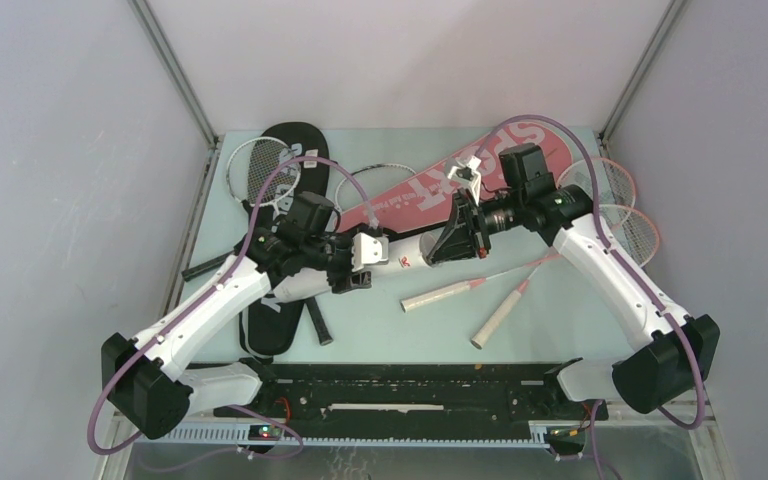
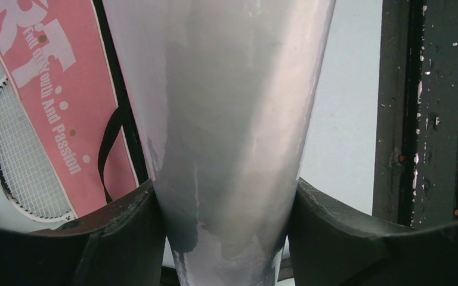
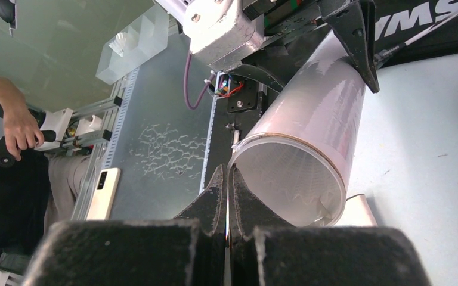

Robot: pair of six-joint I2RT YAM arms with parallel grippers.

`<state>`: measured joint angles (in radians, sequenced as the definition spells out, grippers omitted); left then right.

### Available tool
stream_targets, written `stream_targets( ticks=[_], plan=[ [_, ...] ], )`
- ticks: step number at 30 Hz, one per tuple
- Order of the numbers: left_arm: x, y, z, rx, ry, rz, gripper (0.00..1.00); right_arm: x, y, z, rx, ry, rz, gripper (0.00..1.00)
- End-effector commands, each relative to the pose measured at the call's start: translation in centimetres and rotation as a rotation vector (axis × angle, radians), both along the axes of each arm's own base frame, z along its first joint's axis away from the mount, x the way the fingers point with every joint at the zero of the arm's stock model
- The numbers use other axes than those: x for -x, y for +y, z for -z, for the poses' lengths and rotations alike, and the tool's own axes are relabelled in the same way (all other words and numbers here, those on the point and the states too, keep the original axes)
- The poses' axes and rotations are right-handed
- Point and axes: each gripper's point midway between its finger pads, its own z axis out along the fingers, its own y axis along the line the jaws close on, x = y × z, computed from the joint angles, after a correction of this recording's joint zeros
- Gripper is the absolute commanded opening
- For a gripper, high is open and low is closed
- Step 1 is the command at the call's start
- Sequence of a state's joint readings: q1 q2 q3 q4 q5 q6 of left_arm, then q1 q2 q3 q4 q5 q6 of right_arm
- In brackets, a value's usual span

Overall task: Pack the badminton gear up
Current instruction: Close the lid on the shuttle tube.

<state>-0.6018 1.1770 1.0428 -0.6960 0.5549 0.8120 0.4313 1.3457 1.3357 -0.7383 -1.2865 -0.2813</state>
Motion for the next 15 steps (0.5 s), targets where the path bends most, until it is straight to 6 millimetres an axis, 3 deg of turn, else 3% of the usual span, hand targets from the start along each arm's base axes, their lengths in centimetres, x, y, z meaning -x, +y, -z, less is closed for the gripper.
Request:
stream_targets(
  ticks=[1, 15],
  plan=[
    [1.3, -1.1, -1.0, 0.073, -0.019, 0.097, 0.54, 0.0, 0.5, -0.1, -0.016, -0.032, -0.016, 0.0],
    [1.8, -1.4, -1.4, 0.093, -0.002, 0.117, 0.53, -0.6, 0.8, 1.1, 0.026, -0.052, 0.001, 0.01]
  ],
)
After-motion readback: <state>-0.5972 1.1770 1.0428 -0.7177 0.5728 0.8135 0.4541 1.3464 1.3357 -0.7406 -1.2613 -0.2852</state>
